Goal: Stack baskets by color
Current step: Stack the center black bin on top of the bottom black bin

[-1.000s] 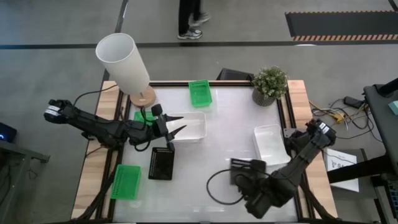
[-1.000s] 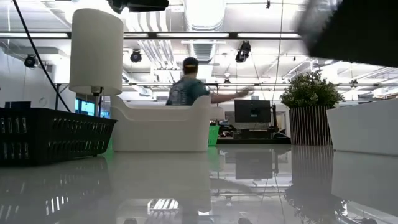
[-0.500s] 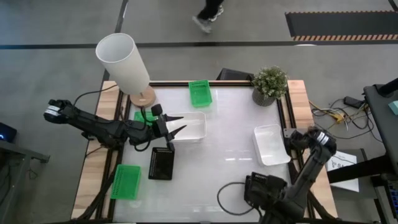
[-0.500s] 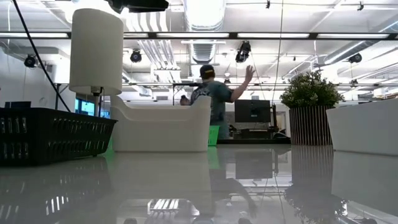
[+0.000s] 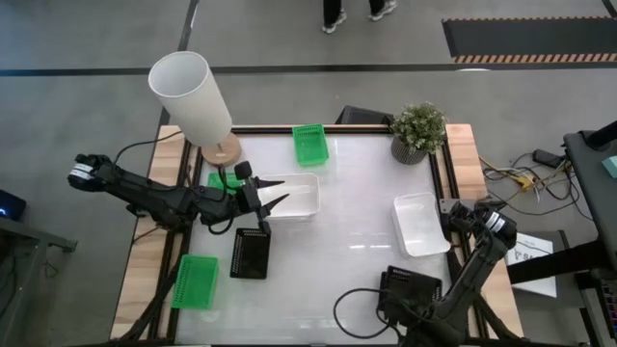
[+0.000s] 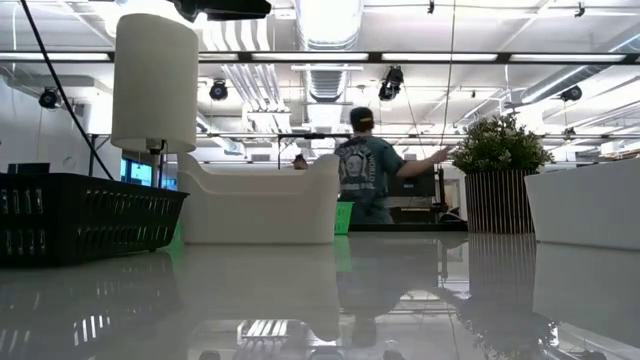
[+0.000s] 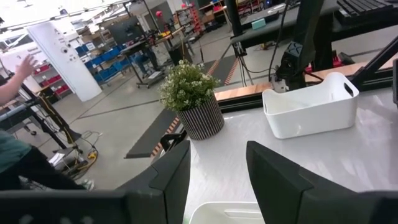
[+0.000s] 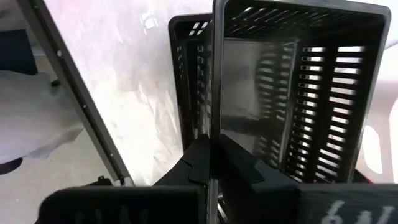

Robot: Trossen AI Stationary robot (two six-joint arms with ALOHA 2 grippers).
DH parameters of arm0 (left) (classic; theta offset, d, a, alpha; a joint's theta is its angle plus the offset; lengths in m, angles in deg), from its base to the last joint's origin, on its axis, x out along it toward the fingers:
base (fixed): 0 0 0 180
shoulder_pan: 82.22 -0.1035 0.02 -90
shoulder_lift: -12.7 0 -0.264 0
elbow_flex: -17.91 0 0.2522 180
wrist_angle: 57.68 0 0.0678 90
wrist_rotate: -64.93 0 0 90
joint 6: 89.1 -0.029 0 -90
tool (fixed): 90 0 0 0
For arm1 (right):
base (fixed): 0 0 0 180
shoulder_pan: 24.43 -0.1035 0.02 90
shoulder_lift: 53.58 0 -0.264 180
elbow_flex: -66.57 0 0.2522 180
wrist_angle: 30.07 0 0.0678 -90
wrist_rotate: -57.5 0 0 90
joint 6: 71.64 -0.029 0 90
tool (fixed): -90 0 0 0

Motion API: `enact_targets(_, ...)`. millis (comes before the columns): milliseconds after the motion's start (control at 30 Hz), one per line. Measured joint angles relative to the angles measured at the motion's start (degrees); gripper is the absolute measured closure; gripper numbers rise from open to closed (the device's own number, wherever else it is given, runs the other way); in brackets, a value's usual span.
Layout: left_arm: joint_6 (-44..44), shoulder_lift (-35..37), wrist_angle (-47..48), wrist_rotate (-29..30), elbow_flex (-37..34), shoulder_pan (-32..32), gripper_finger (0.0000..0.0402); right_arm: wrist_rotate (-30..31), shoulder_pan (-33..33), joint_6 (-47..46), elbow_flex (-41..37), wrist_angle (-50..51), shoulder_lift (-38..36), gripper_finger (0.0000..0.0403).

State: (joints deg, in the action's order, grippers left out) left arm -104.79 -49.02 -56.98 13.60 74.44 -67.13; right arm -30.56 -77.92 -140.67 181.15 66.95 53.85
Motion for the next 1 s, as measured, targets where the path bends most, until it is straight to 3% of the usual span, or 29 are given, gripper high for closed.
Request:
enact_targets(267, 0.0, 0.0, 0.0, 0.0, 0.0, 0.0, 0.0261, 1.7, 0.0, 0.0, 0.0, 0.1, 0.0, 0.0383)
enact_targets(700, 0.0, 0.0, 0.0, 0.0, 0.0, 0.0, 0.0261, 2.5, 0.0, -0.9, -0.1, 0.4, 0.0, 0.0300)
enact_targets(833, 0.0, 0.0, 0.0, 0.0, 0.0, 0.0, 0.0261, 3.5, 0.0, -1.0, -0.1, 0.0, 0.3, 0.0309)
enact_targets(1000, 0.0, 0.0, 0.0, 0.0, 0.0, 0.0, 0.0261, 4.7, 0.0, -0.9, -0.1, -0.3, 1.6, 0.0351)
